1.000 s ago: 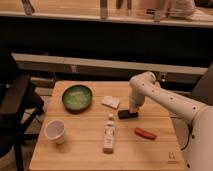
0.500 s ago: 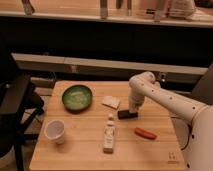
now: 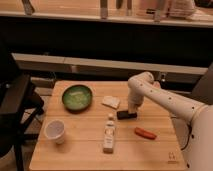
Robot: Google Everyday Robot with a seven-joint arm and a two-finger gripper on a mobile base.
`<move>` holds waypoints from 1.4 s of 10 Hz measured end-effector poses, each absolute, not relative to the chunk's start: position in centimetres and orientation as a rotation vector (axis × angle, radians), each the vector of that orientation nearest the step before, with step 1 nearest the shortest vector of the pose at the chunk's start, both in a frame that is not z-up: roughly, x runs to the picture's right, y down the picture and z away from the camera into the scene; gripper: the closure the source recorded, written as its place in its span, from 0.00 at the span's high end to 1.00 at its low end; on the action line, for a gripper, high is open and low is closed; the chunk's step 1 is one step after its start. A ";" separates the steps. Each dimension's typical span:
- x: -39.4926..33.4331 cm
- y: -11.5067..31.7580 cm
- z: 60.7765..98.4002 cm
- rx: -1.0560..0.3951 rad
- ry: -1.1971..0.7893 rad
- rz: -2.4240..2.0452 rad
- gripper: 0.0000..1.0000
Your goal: Push the eraser across the table
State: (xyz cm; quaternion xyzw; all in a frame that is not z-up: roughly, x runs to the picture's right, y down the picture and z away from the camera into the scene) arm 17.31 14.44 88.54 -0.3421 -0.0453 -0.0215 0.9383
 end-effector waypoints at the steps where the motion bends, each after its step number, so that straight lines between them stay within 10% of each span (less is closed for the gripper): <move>1: 17.3 14.6 88.7 -0.700 -0.092 -0.049 0.00; 14: 16.7 14.8 88.0 -0.707 -0.087 -0.063 0.00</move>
